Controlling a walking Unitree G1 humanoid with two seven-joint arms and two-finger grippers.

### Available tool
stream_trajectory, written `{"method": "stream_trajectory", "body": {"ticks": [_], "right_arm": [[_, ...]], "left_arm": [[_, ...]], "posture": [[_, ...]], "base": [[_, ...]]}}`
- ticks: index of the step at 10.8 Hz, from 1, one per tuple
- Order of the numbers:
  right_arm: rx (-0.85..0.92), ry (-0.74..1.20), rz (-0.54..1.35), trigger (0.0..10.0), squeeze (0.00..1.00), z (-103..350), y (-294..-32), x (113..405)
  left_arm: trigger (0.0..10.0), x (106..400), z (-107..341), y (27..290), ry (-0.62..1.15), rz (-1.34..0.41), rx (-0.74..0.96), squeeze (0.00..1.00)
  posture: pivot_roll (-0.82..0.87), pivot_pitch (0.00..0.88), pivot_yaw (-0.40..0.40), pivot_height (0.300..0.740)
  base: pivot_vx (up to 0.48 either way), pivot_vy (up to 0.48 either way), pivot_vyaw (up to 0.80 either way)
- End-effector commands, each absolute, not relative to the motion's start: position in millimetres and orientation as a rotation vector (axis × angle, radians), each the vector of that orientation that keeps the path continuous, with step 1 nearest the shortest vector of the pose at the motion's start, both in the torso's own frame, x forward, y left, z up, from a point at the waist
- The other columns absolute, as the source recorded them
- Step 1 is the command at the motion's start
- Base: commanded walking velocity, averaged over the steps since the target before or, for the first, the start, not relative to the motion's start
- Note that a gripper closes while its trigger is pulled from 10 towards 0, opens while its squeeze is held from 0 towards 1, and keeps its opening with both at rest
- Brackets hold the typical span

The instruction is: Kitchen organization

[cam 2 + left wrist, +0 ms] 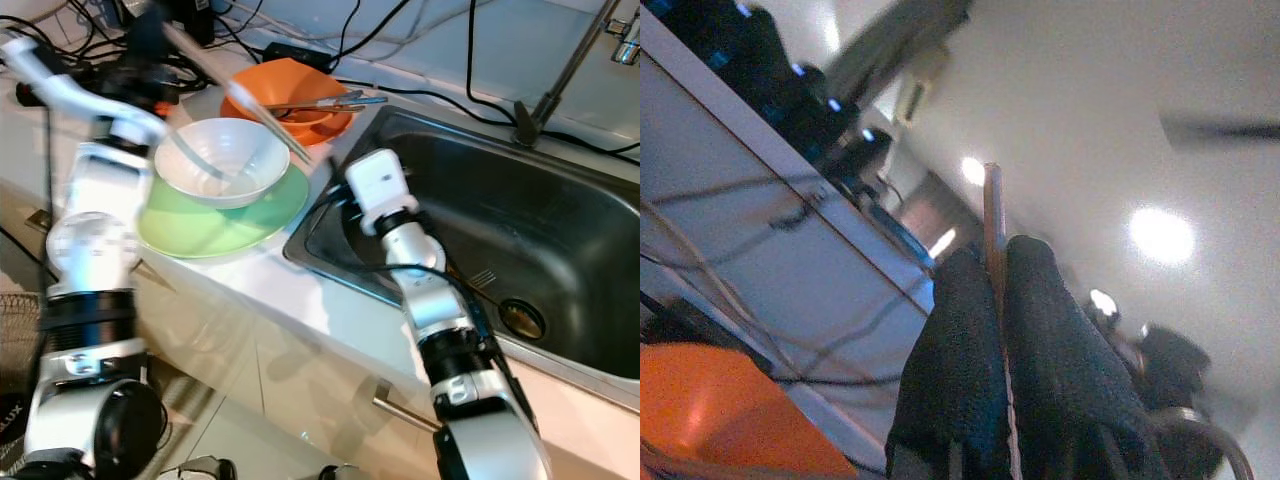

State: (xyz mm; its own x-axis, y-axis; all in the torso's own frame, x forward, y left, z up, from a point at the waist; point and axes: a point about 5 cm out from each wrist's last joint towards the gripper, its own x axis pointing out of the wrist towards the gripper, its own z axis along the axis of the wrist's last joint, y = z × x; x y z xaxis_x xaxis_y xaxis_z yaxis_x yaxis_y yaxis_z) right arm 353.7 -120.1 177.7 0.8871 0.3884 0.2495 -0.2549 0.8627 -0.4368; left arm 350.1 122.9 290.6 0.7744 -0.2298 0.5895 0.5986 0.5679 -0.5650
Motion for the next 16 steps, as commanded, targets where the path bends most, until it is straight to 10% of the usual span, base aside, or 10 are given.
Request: {"method": "stream_trajectory", "body": {"ticks": [1,2,3,5,6,7,8,9,16], "right_arm": [[-0.399,-0.354,0.373,10.0,1.0,181.2,-115.8,351.3],[-0.404,-0.357,0.4,10.0,1.0,182.5,-112.0,349.8],[-0.399,-0.352,0.402,10.0,0.0,182.1,-111.4,349.7],[-0.387,-0.335,0.397,10.0,0.0,181.0,-113.0,350.0],[-0.36,-0.346,0.423,10.0,1.0,183.6,-110.0,347.9],[-0.367,-0.35,0.424,10.0,1.0,184.3,-109.1,347.4],[-0.376,-0.342,0.43,7.8,0.0,182.5,-107.7,347.0],[-0.362,-0.347,0.44,0.0,0.0,183.5,-106.8,345.9],[-0.364,-0.342,0.463,0.0,0.0,185.2,-101.9,345.2]], "left_arm": [[10.0,347.0,298.0,112.8,-0.502,-0.55,-0.792,0.0],[10.0,346.8,296.8,107.2,-0.493,-0.563,-0.786,0.0],[10.0,346.6,297.1,104.1,-0.491,-0.573,-0.778,0.0],[10.0,347.3,297.6,104.3,-0.496,-0.569,-0.774,0.0],[10.0,347.7,296.6,103.4,-0.493,-0.57,-0.764,0.0],[10.0,347.5,296.2,101.8,-0.491,-0.576,-0.75,0.0],[10.0,346.9,295.0,98.4,-0.487,-0.586,-0.728,0.0],[10.0,346.6,294.1,97.1,-0.485,-0.59,-0.718,0.0],[10.0,343.5,293.3,88.0,-0.479,-0.63,-0.657,0.0]], "posture": [[0.11,0.091,-0.028,0.74],[0.1,0.091,-0.027,0.74],[0.11,0.092,-0.026,0.74],[0.11,0.092,-0.026,0.74],[0.11,0.093,-0.023,0.74],[0.11,0.093,-0.023,0.74],[0.11,0.092,-0.023,0.74],[0.11,0.093,-0.023,0.74],[0.11,0.092,-0.021,0.74]], "base": [[0.0,0.0,0.0],[0.0,0.0,0.0],[0.0,0.0,0.0],[0.0,0.0,0.0],[0.0,0.0,0.0],[0.0,0.0,0.0],[0.0,0.0,0.0],[0.0,0.0,0.0],[0.0,0.0,0.0]]}}
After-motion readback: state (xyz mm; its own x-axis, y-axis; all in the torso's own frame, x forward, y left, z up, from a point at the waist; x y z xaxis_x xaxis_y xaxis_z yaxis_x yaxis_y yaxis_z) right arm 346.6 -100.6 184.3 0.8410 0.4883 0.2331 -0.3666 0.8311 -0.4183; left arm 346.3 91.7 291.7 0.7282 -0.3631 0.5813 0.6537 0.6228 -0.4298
